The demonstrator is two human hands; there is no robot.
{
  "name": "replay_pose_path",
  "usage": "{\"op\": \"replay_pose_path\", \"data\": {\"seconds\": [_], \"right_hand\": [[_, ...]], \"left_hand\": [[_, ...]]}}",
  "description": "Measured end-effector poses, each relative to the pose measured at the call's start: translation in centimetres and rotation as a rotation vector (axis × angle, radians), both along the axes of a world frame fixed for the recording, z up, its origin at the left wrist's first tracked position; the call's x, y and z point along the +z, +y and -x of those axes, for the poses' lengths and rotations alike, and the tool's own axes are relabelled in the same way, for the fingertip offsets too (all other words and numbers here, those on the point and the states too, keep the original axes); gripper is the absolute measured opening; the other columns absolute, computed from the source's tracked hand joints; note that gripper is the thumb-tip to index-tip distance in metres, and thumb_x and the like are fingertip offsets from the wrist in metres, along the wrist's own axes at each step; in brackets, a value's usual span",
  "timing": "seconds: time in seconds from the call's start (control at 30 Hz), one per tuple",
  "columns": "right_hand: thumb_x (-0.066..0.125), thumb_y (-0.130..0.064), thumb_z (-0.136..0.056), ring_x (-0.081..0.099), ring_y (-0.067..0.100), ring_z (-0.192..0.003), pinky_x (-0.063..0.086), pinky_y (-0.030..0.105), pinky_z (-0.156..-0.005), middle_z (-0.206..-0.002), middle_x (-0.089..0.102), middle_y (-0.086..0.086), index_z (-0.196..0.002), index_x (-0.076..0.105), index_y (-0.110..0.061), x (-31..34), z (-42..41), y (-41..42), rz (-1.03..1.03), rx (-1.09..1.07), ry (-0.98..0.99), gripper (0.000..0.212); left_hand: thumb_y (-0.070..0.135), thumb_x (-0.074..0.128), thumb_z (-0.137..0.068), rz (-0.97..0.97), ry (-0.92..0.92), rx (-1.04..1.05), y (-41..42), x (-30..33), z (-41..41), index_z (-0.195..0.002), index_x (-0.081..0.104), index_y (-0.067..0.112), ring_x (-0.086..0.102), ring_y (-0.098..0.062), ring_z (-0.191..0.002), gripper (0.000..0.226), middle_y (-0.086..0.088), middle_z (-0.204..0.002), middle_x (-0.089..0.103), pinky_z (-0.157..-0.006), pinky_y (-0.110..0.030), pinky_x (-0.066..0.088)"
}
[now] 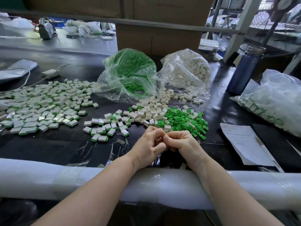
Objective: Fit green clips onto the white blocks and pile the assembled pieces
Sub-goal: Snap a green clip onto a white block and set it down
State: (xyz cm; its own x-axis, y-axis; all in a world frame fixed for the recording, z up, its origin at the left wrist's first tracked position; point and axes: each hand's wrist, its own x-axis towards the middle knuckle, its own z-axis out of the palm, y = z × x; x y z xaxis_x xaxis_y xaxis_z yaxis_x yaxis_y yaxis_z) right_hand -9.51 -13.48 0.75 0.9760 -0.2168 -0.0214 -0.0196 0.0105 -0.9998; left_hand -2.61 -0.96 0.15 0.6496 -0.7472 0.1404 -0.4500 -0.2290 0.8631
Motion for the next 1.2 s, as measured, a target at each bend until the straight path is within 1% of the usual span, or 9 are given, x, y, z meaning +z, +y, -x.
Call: {"op": "replay_pose_path", "data": {"seconds": [0.13,0.23,0.3,0.4,0.53,0.67,0.8,1.07,1.2], "right_hand": [[0.054,0.002,-0.087,0.046,0.002,-0.044,0.037,0.011,-0.044,-0.051,0.057,0.0,-0.077,0.068,0.005,-0.16,-0.03,-0.02,-0.016,-0.01,-0.001,0.017],[0.055,-0.002,-0.088,0.047,0.001,-0.045,0.037,0.011,-0.045,-0.053,0.058,-0.001,-0.081,0.068,0.005,-0.28,-0.13,0.05,-0.017,-0.014,-0.016,0.017],[0.056,-0.012,-0.089,0.046,0.004,-0.05,0.038,0.013,-0.049,-0.057,0.056,0.002,-0.081,0.069,0.001,-0.26,-0.23,0.09,0.024,-0.009,-0.042,0.02],[0.055,-0.03,-0.087,0.051,0.014,-0.059,0.042,0.019,-0.054,-0.062,0.058,0.007,-0.074,0.069,-0.01,-0.31,-0.32,0.17,0.083,-0.035,-0.052,0.028],[0.059,-0.012,-0.089,0.066,0.013,-0.066,0.049,0.018,-0.054,-0.072,0.071,-0.002,-0.089,0.07,-0.015,-0.65,-0.36,-0.09,0.097,-0.179,-0.076,0.012],[0.065,-0.004,-0.084,0.064,0.007,-0.068,0.051,0.019,-0.052,-0.076,0.07,-0.007,-0.081,0.069,-0.021,-0.61,-0.27,-0.16,0.168,-0.236,-0.117,0.018],[0.069,0.0,-0.079,0.056,0.0,-0.057,0.044,0.014,-0.055,-0.07,0.065,-0.007,-0.075,0.069,-0.017,-0.54,-0.31,-0.06,0.248,-0.247,-0.144,0.017],[0.066,-0.004,-0.082,0.048,0.008,-0.063,0.04,0.022,-0.063,-0.07,0.057,-0.004,-0.073,0.059,-0.02,-0.86,-0.63,-0.08,0.395,-0.261,-0.09,0.019],[0.068,-0.004,-0.081,0.05,0.008,-0.061,0.043,0.02,-0.059,-0.068,0.06,-0.002,-0.072,0.062,-0.02,-0.74,-0.5,-0.17,0.41,-0.272,-0.11,0.02]], "left_hand": [[0.002,0.053,-0.084,-0.008,0.014,-0.008,0.03,0.18,0.08,-0.087,0.058,0.011,0.051,-0.025,-0.09,0.011,-0.01,-0.103,0.045,-0.086,-0.031,0.045],[0.0,0.052,-0.085,0.017,0.018,0.004,0.0,0.19,0.02,-0.086,0.058,0.012,0.05,-0.021,-0.085,0.014,-0.007,-0.099,0.043,-0.084,-0.026,0.044],[0.001,0.053,-0.088,0.071,0.052,0.014,0.0,0.23,-0.02,-0.085,0.057,0.017,0.053,-0.025,-0.082,0.016,-0.007,-0.099,0.042,-0.084,-0.026,0.047],[0.012,0.059,-0.088,0.115,0.074,0.051,-0.02,0.21,-0.13,-0.089,0.06,0.02,0.058,-0.03,-0.089,0.007,-0.003,-0.101,0.045,-0.085,-0.028,0.05],[0.012,0.06,-0.087,0.115,0.037,0.155,-0.14,-0.13,-0.45,-0.091,0.062,0.016,0.056,-0.023,-0.085,0.006,0.005,-0.093,0.046,-0.074,-0.008,0.044],[0.012,0.06,-0.088,0.091,0.018,0.16,-0.13,-0.14,-0.49,-0.091,0.061,0.015,0.056,-0.026,-0.083,0.005,0.005,-0.091,0.049,-0.077,-0.021,0.046],[0.015,0.06,-0.089,0.061,-0.042,0.157,0.0,-0.31,-0.53,-0.095,0.063,0.015,0.051,-0.014,-0.077,0.007,0.007,-0.089,0.048,-0.072,-0.014,0.041],[0.015,0.06,-0.088,0.038,-0.048,0.159,-0.12,-0.28,-0.53,-0.097,0.065,0.011,0.049,-0.01,-0.074,0.011,0.009,-0.086,0.048,-0.069,-0.008,0.039],[0.014,0.062,-0.088,0.054,-0.035,0.174,0.07,-0.27,-0.48,-0.095,0.066,0.013,0.055,-0.008,-0.078,0.009,0.004,-0.087,0.059,-0.07,-0.006,0.041]]}}
